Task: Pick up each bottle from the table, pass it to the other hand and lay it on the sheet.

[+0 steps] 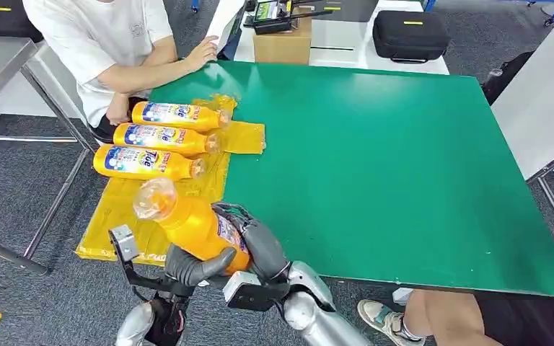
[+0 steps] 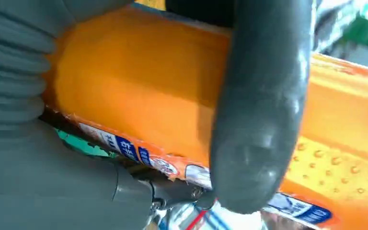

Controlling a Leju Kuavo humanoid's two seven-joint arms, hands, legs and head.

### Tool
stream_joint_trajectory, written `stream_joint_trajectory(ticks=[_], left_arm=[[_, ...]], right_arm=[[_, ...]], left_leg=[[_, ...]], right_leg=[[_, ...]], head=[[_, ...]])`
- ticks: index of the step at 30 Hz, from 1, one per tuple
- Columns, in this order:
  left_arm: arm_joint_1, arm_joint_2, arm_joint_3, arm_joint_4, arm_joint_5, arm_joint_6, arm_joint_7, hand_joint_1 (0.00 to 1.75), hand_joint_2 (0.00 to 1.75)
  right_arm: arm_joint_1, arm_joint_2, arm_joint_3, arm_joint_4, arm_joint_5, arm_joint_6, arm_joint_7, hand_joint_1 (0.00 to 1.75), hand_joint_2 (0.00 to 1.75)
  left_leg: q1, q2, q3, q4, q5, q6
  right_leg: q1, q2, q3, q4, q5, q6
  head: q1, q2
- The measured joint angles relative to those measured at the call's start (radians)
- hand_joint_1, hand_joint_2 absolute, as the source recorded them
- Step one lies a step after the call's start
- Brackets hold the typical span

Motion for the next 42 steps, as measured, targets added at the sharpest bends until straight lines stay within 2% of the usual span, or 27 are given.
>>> stream_joint_trajectory(ticks=[6,10,13,16,21,27,30,34,42], left_arm=[[-0.043,-0.003,0.005,0.022,-0.040,0.127,-0.013,1.75,1.75],[-0.095,0.005,0.031,0.061,-0.213,0.319,-0.056,1.75,1.75],[-0.131,0.019,0.042,0.086,-0.388,0.398,-0.064,1.75,1.75],[-0.154,0.034,0.054,0.105,-0.506,0.436,-0.063,1.75,1.75],[-0.189,0.056,0.103,0.150,-0.644,0.417,-0.048,1.75,1.75],[-0.253,0.096,0.121,0.236,-1.059,0.569,-0.014,1.75,1.75],[-0.306,0.126,0.119,0.330,-1.253,0.580,0.010,1.75,1.75],[-0.400,0.153,0.111,0.489,-1.365,0.562,0.046,1.75,1.75],[-0.522,0.185,0.090,0.709,-1.443,0.462,0.077,1.75,1.75]], right_arm=[[0.031,0.002,-0.001,-0.038,0.001,-0.087,-0.004,0.00,0.00],[0.053,0.008,0.005,-0.088,0.000,-0.132,-0.035,0.00,0.00],[0.064,0.006,0.005,-0.121,0.000,-0.146,-0.036,0.00,0.00],[0.073,0.004,0.005,-0.146,0.003,-0.151,-0.035,0.00,0.00],[0.098,-0.013,0.000,-0.184,0.015,-0.152,-0.039,0.00,0.00],[0.120,-0.024,-0.010,-0.213,0.013,-0.133,-0.058,0.00,0.00],[0.125,-0.031,-0.010,-0.234,-0.002,-0.105,-0.066,0.00,0.00],[0.128,-0.037,-0.014,-0.248,-0.015,-0.078,-0.072,0.00,0.00],[0.136,-0.045,-0.022,-0.261,-0.039,-0.054,-0.073,0.00,0.00]], left_leg=[[0.000,0.000,0.000,0.000,0.000,0.000],[0.001,0.001,0.000,0.000,0.001,0.000],[0.001,-0.001,0.000,0.000,0.001,0.000],[0.001,0.000,0.000,0.000,0.001,0.000],[0.001,0.000,0.000,0.000,0.001,0.000],[0.001,0.000,0.000,0.000,0.001,0.000],[0.001,0.000,0.000,0.000,0.001,0.000],[0.001,0.000,0.000,0.000,0.002,0.000],[0.001,0.000,0.000,0.000,0.002,-0.001]], right_leg=[[0.000,0.000,0.000,0.000,0.000,0.000],[0.001,0.000,0.000,0.000,0.001,0.000],[0.001,-0.001,0.001,0.001,0.000,0.000],[0.001,-0.001,0.000,0.001,0.000,0.000],[0.001,-0.001,0.000,0.000,0.000,0.000],[0.001,-0.001,0.000,0.000,0.000,0.000],[0.001,-0.001,0.000,0.001,0.000,0.000],[0.001,-0.001,0.000,0.001,0.001,0.000],[0.001,-0.001,0.000,0.001,0.001,0.000]], head=[[0.000,0.000],[-0.002,0.000],[0.000,0.000],[0.000,0.000],[0.000,0.000],[0.000,0.000],[0.000,0.000],[0.000,0.000],[0.000,0.000]])
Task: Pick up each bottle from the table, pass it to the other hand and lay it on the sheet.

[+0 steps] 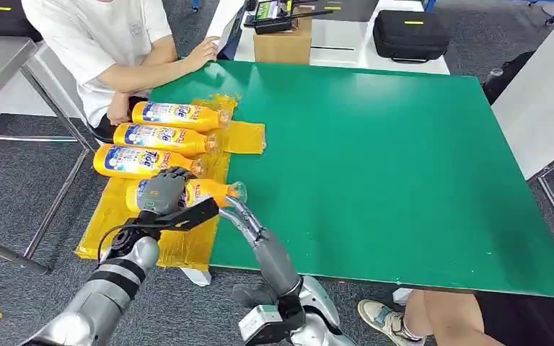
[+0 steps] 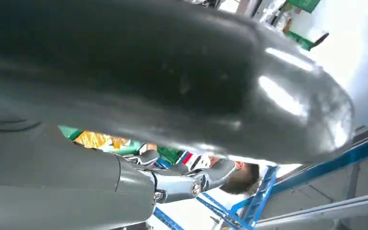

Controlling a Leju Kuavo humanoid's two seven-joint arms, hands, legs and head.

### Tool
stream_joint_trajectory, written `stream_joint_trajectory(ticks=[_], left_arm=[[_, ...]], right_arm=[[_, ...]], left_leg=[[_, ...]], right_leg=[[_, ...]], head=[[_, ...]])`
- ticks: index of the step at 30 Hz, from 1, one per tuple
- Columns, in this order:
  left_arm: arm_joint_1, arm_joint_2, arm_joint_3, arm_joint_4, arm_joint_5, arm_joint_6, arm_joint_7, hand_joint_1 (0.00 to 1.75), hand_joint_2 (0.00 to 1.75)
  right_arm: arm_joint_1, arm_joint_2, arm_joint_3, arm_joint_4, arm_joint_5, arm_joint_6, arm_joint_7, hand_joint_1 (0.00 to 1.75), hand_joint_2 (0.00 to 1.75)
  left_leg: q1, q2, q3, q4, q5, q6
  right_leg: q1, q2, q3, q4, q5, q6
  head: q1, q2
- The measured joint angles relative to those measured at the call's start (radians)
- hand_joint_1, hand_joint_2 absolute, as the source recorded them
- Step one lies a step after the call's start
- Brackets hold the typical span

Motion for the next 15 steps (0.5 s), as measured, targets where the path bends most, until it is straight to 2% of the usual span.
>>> stream_joint_trajectory(ticks=[6,7,8,9,10,12,15], left_arm=[[-0.057,0.012,-0.047,0.099,-0.076,-0.110,0.055,1.75,1.75],[-0.069,0.014,-0.057,0.119,-0.083,-0.132,0.066,1.54,1.75],[-0.082,0.016,-0.064,0.133,-0.089,-0.151,0.072,1.45,1.75],[-0.093,0.019,-0.070,0.151,-0.097,-0.171,0.076,0.37,1.75],[-0.101,0.022,-0.077,0.164,-0.098,-0.181,0.079,0.07,1.75],[-0.114,0.026,-0.086,0.187,-0.098,-0.195,0.079,0.00,1.75],[-0.132,0.035,-0.093,0.216,-0.097,-0.231,0.072,0.00,1.75]], right_arm=[[0.008,-0.003,-0.027,-0.011,-0.019,0.038,-0.004,0.00,0.00],[0.008,-0.003,-0.033,-0.011,-0.020,0.041,-0.006,0.00,0.00],[0.009,-0.002,-0.037,-0.011,-0.021,0.046,-0.010,0.00,0.00],[0.009,-0.002,-0.040,-0.011,-0.024,0.050,-0.012,0.00,0.00],[0.010,-0.002,-0.043,-0.011,-0.028,0.052,-0.015,0.00,0.00],[0.011,-0.002,-0.048,-0.011,-0.034,0.055,-0.016,0.00,0.00],[0.012,-0.002,-0.053,-0.011,-0.034,0.056,-0.018,0.00,0.00]], left_leg=[[0.000,0.000,0.000,0.000,0.000,0.000],[0.000,0.000,0.001,0.000,0.000,0.000],[0.000,-0.001,0.002,0.000,0.000,0.000],[0.000,-0.001,0.003,0.000,0.000,0.000],[0.000,0.000,0.004,0.000,0.000,0.000],[0.000,-0.001,0.007,0.000,0.000,0.000],[0.000,0.000,0.010,-0.001,0.000,0.000]], right_leg=[[0.000,0.000,0.001,0.000,0.000,0.000],[0.000,0.000,0.001,0.000,0.000,0.000],[0.000,0.000,0.003,0.000,0.000,0.000],[0.000,0.000,0.004,0.000,0.000,0.000],[0.000,0.000,0.005,0.000,0.000,0.000],[0.000,0.000,0.007,0.000,0.000,0.000],[0.000,0.000,0.010,0.000,0.000,0.000]], head=[[0.000,0.000],[0.000,0.000],[0.000,0.000],[0.000,0.000],[0.000,0.000],[0.000,0.000],[0.000,0.000]])
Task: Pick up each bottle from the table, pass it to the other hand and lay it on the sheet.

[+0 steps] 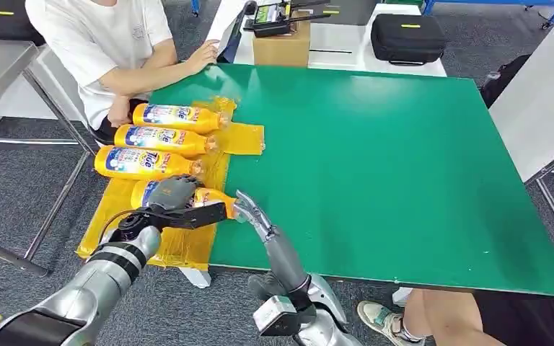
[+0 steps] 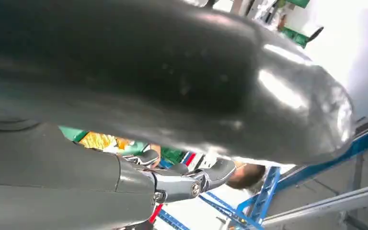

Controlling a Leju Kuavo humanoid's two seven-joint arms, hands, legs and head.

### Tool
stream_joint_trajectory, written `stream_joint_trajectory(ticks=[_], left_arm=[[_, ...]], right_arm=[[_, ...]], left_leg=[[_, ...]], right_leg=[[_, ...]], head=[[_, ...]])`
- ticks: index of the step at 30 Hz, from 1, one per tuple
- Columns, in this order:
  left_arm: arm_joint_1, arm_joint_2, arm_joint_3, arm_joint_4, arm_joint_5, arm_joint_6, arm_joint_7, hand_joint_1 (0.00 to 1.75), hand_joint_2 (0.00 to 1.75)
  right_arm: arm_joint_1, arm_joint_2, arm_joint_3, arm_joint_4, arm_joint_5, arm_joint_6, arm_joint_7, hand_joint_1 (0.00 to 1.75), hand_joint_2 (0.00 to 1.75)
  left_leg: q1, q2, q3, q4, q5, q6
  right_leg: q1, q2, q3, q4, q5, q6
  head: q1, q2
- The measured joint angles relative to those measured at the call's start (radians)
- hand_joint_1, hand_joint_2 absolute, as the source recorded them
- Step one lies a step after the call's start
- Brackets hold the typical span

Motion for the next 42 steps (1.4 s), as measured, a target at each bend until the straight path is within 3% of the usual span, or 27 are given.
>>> stream_joint_trajectory(ticks=[8,16,19,22,26,27,30,34,42], left_arm=[[-0.036,0.034,-0.007,0.039,0.109,-0.159,-0.133,0.00,1.75],[-0.044,0.046,-0.008,0.046,0.141,-0.184,-0.159,0.00,1.75],[-0.043,0.058,0.013,0.043,0.276,-0.304,-0.273,0.00,1.75],[-0.002,0.090,0.024,-0.018,0.464,-0.427,-0.381,0.00,1.75],[0.154,0.094,0.055,-0.235,0.792,-0.467,-0.370,0.00,1.75],[0.210,0.083,0.069,-0.312,0.893,-0.460,-0.367,0.00,1.75],[0.347,0.017,0.121,-0.525,1.199,-0.466,-0.325,0.00,1.75],[0.508,-0.079,0.168,-0.773,1.397,-0.373,-0.322,0.00,1.75],[0.705,-0.198,0.240,-1.022,1.513,-0.298,-0.372,0.00,1.75]], right_arm=[[-0.001,0.000,-0.009,0.010,-0.018,-0.007,-0.024,0.00,0.00],[-0.001,0.000,-0.009,0.018,-0.023,-0.010,-0.028,0.00,0.00],[-0.004,0.000,-0.008,0.024,-0.058,-0.031,-0.028,0.00,0.00],[-0.019,-0.005,0.006,0.035,-0.107,-0.068,-0.028,0.00,0.00],[-0.020,-0.017,0.027,0.036,-0.155,-0.142,-0.028,0.00,0.00],[-0.013,-0.020,0.032,0.026,-0.165,-0.179,-0.029,0.00,1.75],[0.010,-0.030,0.037,-0.016,-0.177,-0.294,-0.031,0.00,1.75],[0.059,-0.038,0.025,-0.074,-0.164,-0.433,-0.031,0.00,1.75],[0.147,-0.034,-0.114,-0.093,-0.230,-0.471,-0.031,0.00,1.75]], left_leg=[[0.000,0.000,0.004,0.000,0.000,0.000],[0.000,0.000,0.004,0.000,0.000,0.000],[0.000,0.000,0.005,0.000,0.000,0.000],[0.000,0.000,0.005,0.000,0.000,0.000],[-0.001,0.001,0.003,0.000,0.000,0.000],[-0.001,0.002,0.001,0.000,0.000,0.000],[-0.002,0.000,-0.005,0.000,0.000,0.000],[-0.002,0.001,-0.007,0.000,-0.002,0.002],[-0.001,0.000,-0.008,0.000,-0.003,0.002]], right_leg=[[0.000,0.000,0.004,0.001,0.000,0.000],[0.000,0.000,0.005,0.001,0.000,0.000],[0.000,0.000,0.006,0.001,0.000,0.000],[0.000,0.000,0.006,0.001,0.000,0.000],[-0.001,0.001,0.002,0.001,0.000,0.000],[-0.001,0.001,-0.001,0.001,0.000,0.000],[-0.002,0.000,-0.005,-0.001,0.000,0.000],[-0.002,0.001,-0.006,-0.002,-0.001,0.000],[-0.001,0.001,-0.007,-0.002,-0.003,0.002]], head=[[-0.001,0.000],[0.000,0.000],[0.000,0.000],[0.000,0.000],[0.000,0.000],[-0.001,0.000],[0.000,0.000],[0.000,0.000],[0.000,0.000]])
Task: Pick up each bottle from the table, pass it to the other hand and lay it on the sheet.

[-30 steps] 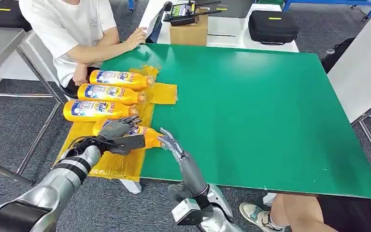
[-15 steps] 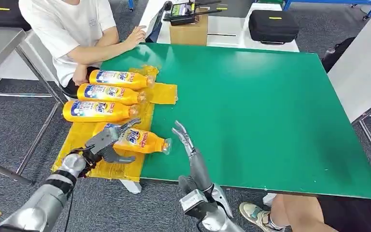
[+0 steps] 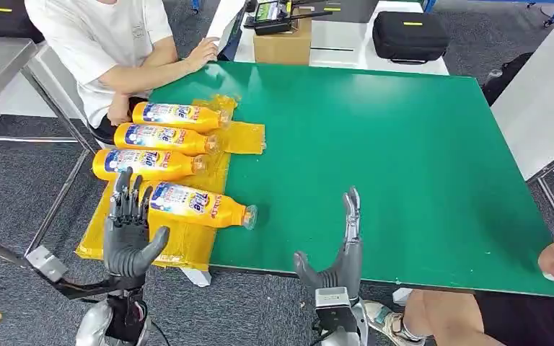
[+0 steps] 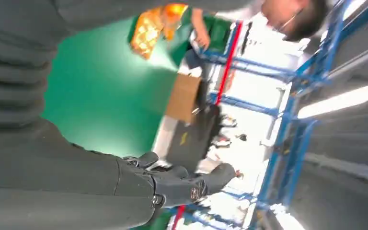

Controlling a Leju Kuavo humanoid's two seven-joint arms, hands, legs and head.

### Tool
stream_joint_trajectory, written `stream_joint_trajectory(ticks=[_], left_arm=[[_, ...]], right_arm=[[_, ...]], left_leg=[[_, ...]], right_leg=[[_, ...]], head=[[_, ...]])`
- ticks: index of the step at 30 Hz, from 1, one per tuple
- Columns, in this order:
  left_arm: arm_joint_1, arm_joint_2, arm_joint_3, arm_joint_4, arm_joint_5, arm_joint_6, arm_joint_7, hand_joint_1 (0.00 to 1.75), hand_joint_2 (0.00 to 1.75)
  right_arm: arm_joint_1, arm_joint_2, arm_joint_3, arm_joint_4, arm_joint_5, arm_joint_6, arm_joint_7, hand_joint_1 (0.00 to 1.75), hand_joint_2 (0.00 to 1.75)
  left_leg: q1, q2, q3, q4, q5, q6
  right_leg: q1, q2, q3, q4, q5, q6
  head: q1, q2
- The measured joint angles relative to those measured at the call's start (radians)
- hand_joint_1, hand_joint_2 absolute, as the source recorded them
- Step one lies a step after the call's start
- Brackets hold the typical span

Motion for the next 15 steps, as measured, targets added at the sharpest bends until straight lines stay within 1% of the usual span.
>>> stream_joint_trajectory(ticks=[5,8,15], left_arm=[[0.057,-0.032,0.033,-0.069,-0.045,0.030,-0.015,0.00,1.75],[0.073,-0.043,0.045,-0.089,-0.049,0.039,-0.017,0.00,1.75],[0.087,-0.055,0.058,-0.108,-0.057,0.040,-0.017,0.00,1.75]], right_arm=[[0.069,0.044,-0.098,-0.048,0.099,0.000,0.000,0.00,1.75],[0.091,0.063,-0.151,-0.058,0.104,0.000,0.000,0.00,1.75],[0.111,0.079,-0.190,-0.071,0.098,0.000,0.000,0.00,1.75]], left_leg=[[0.001,0.000,0.000,0.000,0.000,0.000],[0.000,0.000,0.000,0.000,0.000,0.000],[0.000,0.000,0.000,0.000,0.000,0.000]], right_leg=[[0.000,0.000,0.000,0.000,0.000,0.000],[0.000,0.000,0.000,0.000,0.000,0.000],[0.000,0.000,0.000,0.000,0.000,0.000]], head=[[0.000,0.000],[0.000,0.000],[0.000,0.000]])
